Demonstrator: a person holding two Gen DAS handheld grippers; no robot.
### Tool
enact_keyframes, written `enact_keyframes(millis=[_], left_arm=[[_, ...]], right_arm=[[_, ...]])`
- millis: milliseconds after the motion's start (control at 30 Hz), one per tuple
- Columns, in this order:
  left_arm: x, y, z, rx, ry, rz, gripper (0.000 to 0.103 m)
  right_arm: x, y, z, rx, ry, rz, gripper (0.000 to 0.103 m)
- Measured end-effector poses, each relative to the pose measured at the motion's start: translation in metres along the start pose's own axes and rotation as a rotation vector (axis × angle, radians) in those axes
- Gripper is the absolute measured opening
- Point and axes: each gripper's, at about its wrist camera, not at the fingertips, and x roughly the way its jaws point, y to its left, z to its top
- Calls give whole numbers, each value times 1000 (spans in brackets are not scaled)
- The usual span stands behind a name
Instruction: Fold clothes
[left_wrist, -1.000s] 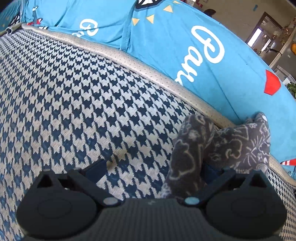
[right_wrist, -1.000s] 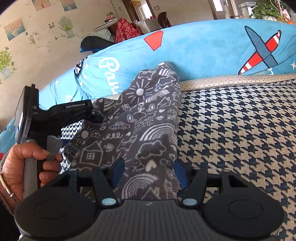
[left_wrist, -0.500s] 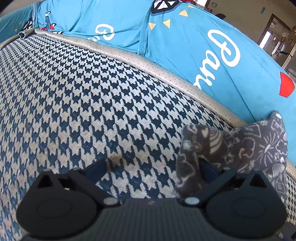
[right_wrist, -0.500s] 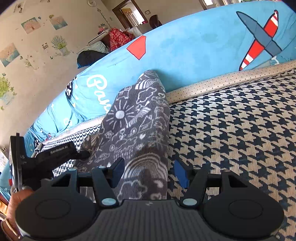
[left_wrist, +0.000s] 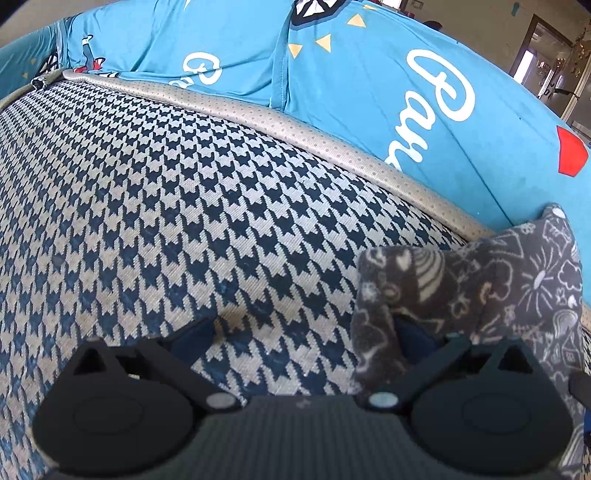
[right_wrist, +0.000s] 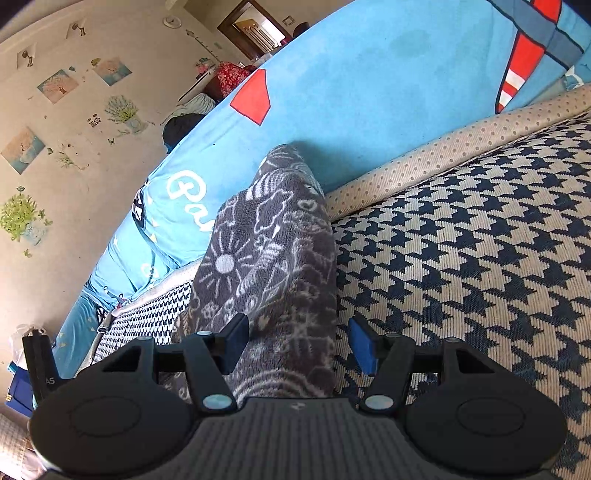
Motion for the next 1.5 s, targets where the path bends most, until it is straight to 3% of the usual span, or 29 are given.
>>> enact_keyframes(millis=[633,733,800,933,1100,1233,1367,1500], left_arm=[[9,7,-2,72,-9,-13,103],[10,6,-3,73,-9,-5,103],[10,6,-4,76,-12,1,103],[9,4,-4,71,-12,11,103],[0,-11,3,84,-33,19,103],[-20,-36,10,121,-75,-52,103],[-40,-53,5,126,-78,-133,103],[-49,-58,-2,118,-44,-191,103]], right_arm=[[50,-2,18,-58,-17,96,56],[55,-5,19,-45,-14,117,45],[59,-6,18,-26,0,134,30],[59,-2,17,-22,-11,126,20],[42,15,21,-45,-68,52,13],[14,19,29,-42,-132,2,12],[-33,7,38,-20,-237,-123,12],[-98,-25,46,34,-369,-332,12]])
